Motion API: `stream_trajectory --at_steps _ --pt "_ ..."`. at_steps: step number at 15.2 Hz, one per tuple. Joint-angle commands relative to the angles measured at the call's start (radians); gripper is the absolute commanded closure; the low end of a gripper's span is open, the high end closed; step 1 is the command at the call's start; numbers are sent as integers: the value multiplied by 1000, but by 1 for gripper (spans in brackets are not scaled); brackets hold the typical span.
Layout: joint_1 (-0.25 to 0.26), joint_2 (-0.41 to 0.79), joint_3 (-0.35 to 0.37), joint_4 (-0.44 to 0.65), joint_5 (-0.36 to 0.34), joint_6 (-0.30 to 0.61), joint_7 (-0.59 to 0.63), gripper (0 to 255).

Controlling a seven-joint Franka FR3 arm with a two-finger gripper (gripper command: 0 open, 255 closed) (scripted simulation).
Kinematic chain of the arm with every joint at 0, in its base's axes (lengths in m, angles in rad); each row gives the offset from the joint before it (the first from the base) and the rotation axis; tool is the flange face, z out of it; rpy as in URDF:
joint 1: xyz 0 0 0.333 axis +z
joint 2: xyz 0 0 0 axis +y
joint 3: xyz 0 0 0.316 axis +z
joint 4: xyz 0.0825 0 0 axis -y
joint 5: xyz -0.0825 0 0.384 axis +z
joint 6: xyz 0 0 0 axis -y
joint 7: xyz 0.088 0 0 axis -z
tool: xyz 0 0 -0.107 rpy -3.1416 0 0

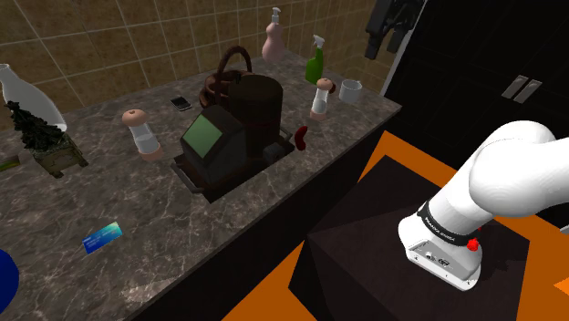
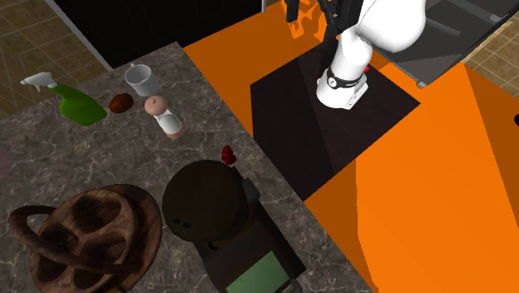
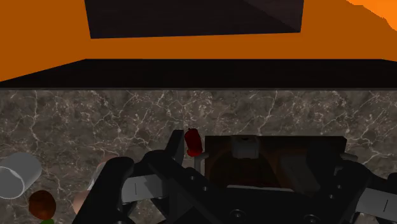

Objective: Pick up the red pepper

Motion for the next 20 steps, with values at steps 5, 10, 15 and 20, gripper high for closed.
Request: stream_trajectory --at_steps 5,10,15,20 --pt "-5 53 -11 -86 -4 143 -31 0" --pt "-11 154 -24 -163 -5 326 -69 0" --pt "-15 294 -39 -202 -1 510 -108 0" --pt "-15 465 -54 -203 13 686 -151 0"
